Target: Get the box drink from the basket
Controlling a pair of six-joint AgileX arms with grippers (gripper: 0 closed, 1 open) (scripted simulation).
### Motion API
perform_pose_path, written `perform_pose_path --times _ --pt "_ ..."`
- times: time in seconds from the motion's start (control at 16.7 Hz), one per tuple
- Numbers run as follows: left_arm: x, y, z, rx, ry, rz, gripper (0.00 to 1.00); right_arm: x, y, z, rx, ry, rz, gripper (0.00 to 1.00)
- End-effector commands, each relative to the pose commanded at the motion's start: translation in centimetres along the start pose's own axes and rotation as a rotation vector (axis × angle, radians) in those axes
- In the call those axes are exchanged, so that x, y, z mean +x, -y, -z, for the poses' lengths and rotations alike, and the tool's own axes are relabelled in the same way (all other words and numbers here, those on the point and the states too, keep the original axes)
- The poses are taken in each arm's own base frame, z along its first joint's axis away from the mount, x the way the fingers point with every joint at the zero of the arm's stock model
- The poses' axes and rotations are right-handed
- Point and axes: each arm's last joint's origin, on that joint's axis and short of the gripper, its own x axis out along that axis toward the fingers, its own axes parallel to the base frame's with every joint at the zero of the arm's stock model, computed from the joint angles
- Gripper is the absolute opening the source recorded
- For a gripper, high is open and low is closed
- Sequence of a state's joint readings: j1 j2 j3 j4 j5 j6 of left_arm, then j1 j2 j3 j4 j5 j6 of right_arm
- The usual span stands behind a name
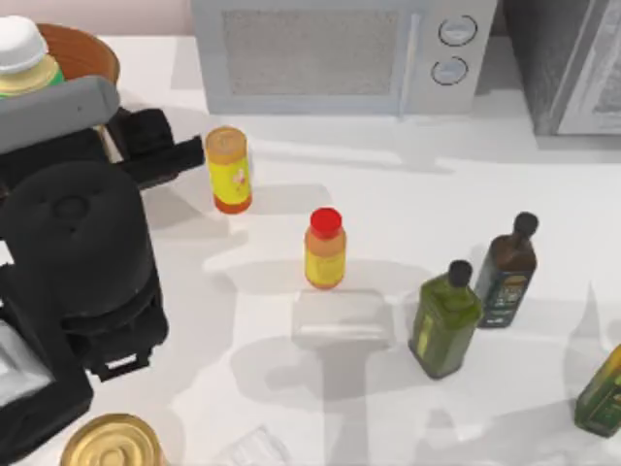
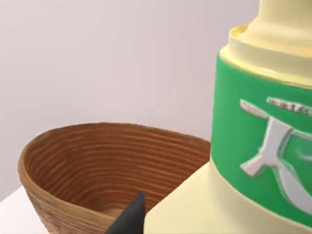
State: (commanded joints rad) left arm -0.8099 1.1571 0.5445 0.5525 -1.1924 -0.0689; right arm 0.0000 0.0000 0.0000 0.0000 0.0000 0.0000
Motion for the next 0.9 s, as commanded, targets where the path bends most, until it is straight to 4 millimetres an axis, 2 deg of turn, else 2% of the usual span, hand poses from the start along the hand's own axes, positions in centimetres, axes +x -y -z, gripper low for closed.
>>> perform_pose_path --times 0.24,0.42,0.66,0.9 --pt "-3.5 6.9 1.8 0.0 0.018 -0.114 0.0 0.0 0.0 0.0 0.0 0.0 0.0 1.0" --pt "-6.8 10.4 4.0 0.006 0.034 -0.183 0.0 0.0 0.0 0.0 0.0 0.0 0.0 1.0" --pt "-9.7 12.5 6.3 0.015 0.05 -0.234 0.0 0.0 0.0 0.0 0.0 0.0 0.0 1.0" --pt "-10.0 12.6 6.4 0.016 0.051 -0.238 0.0 0.0 0.0 0.0 0.0 0.0 0.0 1.0"
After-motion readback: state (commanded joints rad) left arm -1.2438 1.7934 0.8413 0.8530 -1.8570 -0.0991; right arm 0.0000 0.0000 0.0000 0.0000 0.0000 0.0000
